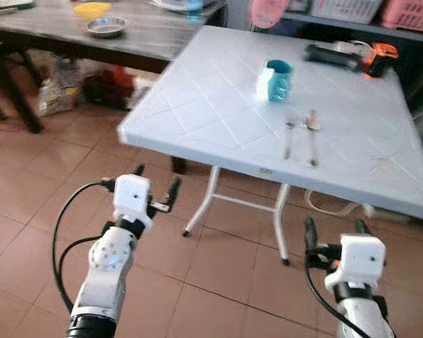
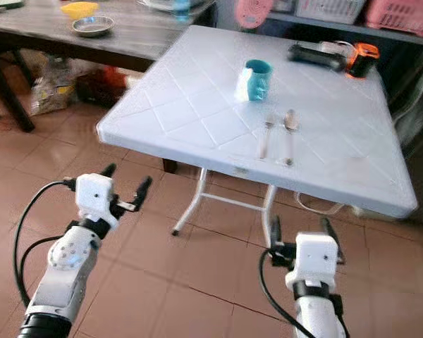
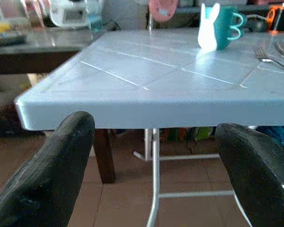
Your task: Setting the table
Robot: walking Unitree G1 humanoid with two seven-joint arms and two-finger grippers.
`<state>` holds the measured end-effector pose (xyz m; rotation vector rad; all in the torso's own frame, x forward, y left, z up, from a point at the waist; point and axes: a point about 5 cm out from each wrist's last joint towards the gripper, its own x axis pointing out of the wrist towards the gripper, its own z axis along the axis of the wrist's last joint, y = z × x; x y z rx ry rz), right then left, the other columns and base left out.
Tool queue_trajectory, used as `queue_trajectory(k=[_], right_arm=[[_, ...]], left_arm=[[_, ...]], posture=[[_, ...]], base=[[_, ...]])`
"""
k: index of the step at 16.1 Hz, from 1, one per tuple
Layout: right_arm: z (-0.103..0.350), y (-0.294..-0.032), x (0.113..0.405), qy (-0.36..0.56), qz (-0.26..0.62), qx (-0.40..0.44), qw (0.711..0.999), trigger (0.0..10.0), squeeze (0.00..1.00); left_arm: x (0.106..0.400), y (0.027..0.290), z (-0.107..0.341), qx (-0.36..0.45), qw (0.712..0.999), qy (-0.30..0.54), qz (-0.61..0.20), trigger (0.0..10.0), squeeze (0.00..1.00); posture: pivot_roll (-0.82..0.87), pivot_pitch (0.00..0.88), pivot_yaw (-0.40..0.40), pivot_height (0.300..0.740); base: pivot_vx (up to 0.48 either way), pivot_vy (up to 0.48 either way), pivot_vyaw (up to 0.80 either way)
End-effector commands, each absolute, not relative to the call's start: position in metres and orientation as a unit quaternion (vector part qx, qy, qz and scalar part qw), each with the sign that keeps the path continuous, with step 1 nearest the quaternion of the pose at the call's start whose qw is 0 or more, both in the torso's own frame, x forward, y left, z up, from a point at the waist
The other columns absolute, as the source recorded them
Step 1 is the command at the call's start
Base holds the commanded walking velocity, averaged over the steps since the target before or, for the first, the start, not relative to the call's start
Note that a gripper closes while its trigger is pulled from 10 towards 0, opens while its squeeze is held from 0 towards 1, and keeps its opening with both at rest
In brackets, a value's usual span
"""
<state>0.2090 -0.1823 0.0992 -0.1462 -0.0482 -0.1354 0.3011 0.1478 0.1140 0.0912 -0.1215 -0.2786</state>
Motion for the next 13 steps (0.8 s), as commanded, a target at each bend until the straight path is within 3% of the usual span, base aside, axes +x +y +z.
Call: queue_trajectory(k=[1, 8, 13], right_arm=[[0.107, -0.186, 0.208, -0.031, -0.072, -0.08, 0.994, 10.0, 0.0], [0.115, -0.192, 0.208, -0.028, -0.063, -0.101, 0.992, 10.0, 0.0], [0.125, -0.18, 0.22, -0.052, -0.054, -0.099, 0.992, 10.0, 0.0]], left_arm=[[0.305, 0.14, 0.124, 0.036, 0.987, -0.071, -0.142, 10.0, 0.0], [0.306, 0.133, 0.133, 0.026, 0.986, -0.064, -0.154, 10.0, 0.0], [0.309, 0.131, 0.136, 0.024, 0.985, -0.059, -0.157, 10.0, 0.0]], posture=[[0.15, 0.087, -0.049, 0.74], [0.16, 0.093, -0.048, 0.74], [0.16, 0.096, -0.041, 0.74]], base=[[0.0, 0.0, -0.8], [0.0, 0.0, -0.71], [0.0, 0.108, 0.0]])
